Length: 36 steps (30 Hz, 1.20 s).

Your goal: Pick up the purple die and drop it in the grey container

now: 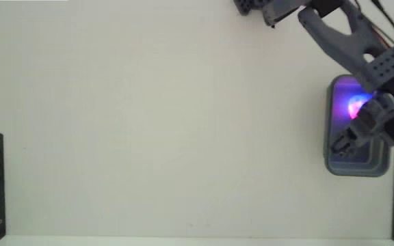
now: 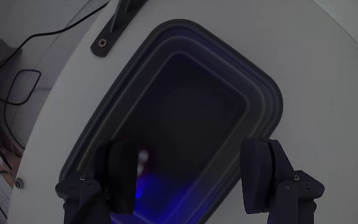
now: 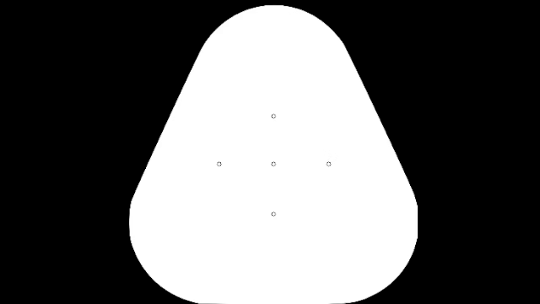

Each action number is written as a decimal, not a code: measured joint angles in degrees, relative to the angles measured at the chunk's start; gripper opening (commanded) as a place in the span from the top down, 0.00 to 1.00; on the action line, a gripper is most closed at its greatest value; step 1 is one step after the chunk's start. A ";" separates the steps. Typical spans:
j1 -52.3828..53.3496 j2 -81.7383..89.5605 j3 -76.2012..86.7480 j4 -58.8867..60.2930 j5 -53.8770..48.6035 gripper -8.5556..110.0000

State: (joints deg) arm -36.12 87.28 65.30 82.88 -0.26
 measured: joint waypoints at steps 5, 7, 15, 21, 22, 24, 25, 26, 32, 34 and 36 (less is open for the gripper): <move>0.00 0.00 0.00 0.00 0.00 0.00; 0.00 0.00 0.00 0.00 0.00 0.00; 0.00 0.00 0.00 0.00 0.00 0.00; 0.00 0.00 0.00 0.00 0.00 0.00; 0.00 0.00 0.00 0.00 0.00 0.00; 0.00 0.00 0.00 0.00 0.00 0.00; 0.00 0.00 0.00 0.00 0.00 0.00; 0.00 0.00 0.62 0.00 0.00 0.00; 0.00 2.55 1.93 0.00 0.09 0.00; 0.09 3.08 2.72 -0.09 0.00 0.00; 0.62 3.60 3.08 -0.26 0.00 0.00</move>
State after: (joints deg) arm -35.51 90.88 68.38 82.62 -0.26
